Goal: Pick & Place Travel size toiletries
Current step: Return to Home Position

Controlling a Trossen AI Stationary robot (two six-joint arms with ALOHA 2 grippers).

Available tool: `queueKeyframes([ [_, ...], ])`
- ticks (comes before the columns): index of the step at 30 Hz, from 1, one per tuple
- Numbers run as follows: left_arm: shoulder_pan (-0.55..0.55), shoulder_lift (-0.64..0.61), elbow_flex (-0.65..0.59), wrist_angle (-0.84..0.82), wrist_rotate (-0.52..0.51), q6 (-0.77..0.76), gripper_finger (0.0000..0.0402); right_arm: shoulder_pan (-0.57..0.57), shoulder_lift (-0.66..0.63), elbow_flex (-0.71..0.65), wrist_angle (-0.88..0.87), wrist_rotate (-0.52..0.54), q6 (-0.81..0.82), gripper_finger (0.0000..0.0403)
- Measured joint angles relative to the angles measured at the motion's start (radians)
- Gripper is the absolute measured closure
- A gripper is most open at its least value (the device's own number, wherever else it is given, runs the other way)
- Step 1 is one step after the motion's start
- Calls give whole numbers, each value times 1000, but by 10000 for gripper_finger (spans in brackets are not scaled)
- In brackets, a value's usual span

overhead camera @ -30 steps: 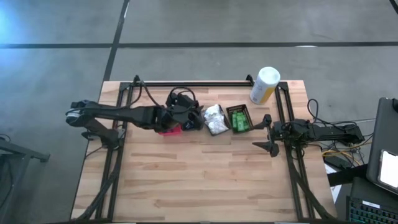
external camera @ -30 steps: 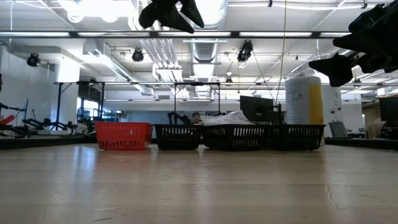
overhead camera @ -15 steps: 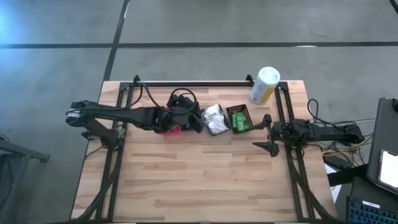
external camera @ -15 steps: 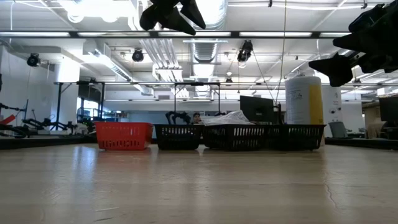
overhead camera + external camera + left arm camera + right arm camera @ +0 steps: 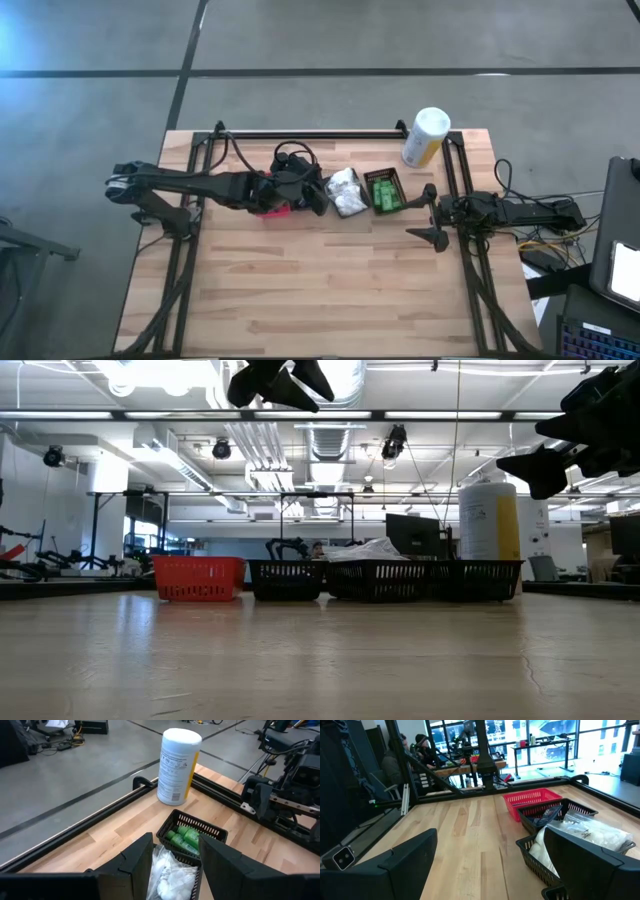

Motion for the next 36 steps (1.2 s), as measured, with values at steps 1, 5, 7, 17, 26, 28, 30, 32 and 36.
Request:
queueKeyframes([
  [1, 2, 0, 0, 0, 1, 4, 236, 0, 0, 0, 0, 0, 0, 39],
  [5, 2, -1, -7, 4, 5, 5, 236, 0, 0, 0, 0, 0, 0, 39],
  [7, 2, -9, -28, 9, 8, -6, 236, 0, 0, 0, 0, 0, 0, 39],
  [17, -2, -115, -362, 471, 147, 4, 236, 0, 1, 0, 0, 1, 0, 39],
  [26, -3, -248, -694, 920, 183, 42, 236, 0, 1, 0, 0, 1, 0, 39],
  [28, -4, -286, -754, 969, 185, 42, 236, 0, 1, 0, 0, 1, 0, 39],
  [30, -4, -323, -810, 998, 185, 30, 236, 0, 1, 0, 0, 1, 0, 39],
  [32, -4, -361, -864, 1018, 185, 15, 236, 0, 1, 0, 0, 1, 0, 39],
  [36, -4, -429, -945, 1033, 184, -12, 236, 0, 1, 0, 0, 1, 0, 39],
])
